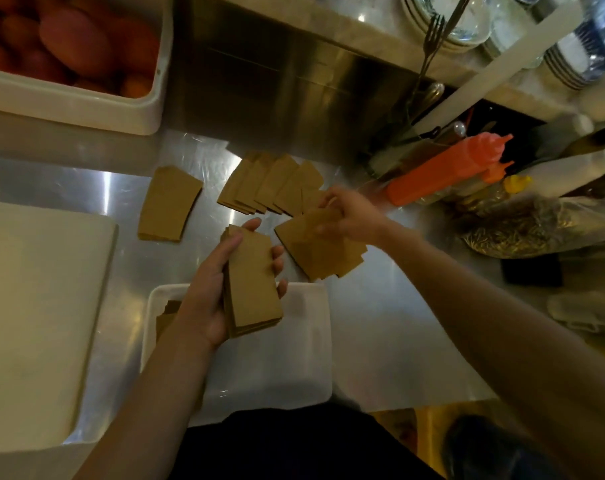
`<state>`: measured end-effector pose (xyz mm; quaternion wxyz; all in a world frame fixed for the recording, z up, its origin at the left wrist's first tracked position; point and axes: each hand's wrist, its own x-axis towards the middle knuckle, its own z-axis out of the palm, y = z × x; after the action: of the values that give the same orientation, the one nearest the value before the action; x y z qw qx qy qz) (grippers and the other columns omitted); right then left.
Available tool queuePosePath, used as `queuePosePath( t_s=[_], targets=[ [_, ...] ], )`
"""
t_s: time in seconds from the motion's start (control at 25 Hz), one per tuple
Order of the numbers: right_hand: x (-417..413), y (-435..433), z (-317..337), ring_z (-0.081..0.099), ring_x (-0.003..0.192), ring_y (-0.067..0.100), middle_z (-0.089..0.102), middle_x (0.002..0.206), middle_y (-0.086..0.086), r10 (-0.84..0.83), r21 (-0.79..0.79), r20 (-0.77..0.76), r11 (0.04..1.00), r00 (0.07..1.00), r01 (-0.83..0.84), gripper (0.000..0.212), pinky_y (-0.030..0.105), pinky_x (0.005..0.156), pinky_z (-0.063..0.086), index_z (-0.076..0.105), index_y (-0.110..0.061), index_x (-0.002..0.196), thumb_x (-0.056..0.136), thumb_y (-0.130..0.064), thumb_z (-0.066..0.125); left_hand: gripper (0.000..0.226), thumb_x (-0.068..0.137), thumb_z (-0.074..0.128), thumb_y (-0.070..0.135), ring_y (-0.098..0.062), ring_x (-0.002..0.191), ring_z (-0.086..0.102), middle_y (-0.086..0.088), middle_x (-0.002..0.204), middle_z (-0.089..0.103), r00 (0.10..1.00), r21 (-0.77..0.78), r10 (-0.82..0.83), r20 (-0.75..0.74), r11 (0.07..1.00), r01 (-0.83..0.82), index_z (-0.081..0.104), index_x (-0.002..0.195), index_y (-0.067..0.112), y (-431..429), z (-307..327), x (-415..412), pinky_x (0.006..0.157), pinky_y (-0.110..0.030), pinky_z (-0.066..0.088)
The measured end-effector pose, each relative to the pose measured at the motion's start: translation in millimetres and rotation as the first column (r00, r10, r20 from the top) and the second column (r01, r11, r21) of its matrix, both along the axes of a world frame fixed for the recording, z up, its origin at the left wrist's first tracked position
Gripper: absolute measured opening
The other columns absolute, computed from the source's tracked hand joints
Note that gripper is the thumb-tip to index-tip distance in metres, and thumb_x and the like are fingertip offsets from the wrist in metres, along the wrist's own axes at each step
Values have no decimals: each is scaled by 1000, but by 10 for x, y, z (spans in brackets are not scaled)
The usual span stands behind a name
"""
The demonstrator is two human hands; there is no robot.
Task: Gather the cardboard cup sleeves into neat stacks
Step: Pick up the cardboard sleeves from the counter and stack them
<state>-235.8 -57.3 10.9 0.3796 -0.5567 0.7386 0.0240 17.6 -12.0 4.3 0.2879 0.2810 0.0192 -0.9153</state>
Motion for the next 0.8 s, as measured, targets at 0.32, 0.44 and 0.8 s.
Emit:
queuePosePath(
  t_s=[0.32, 0.44, 0.8],
  targets=[
    [189, -48, -339, 53, 117, 24, 53, 132, 5, 378, 161, -130, 920, 917, -356, 61, 36, 97, 47, 42, -24, 139, 85, -20, 68, 41, 86, 60, 37, -21, 83, 63, -15, 103, 63, 999, -8, 37, -9, 999, -37, 58, 126, 28, -102, -74, -16, 72, -40, 53],
    [311, -50, -451, 55, 109, 23, 53, 127, 6, 521, 152, -242, 854, 819, -498, 53, 37, 89, 52, 41, -21, 138, 89, -23, 62, 40, 86, 60, 37, -21, 84, 62, -15, 103, 63, 999, -6, 51, -3, 999, -51, 58, 125, 28, -98, -76, -3, 71, -40, 54],
    [287, 67, -315, 52, 102, 21, 54, 109, 2, 357, -140, -205, 911, 912, -388, 34, 26, 74, 42, 52, -20, 113, 82, -21, 68, 39, 82, 64, 37, -22, 88, 62, -16, 107, 64, 999, -23, 32, 30, 999, -31, 62, 120, 28, -128, -134, 3, 76, -41, 53]
  ],
)
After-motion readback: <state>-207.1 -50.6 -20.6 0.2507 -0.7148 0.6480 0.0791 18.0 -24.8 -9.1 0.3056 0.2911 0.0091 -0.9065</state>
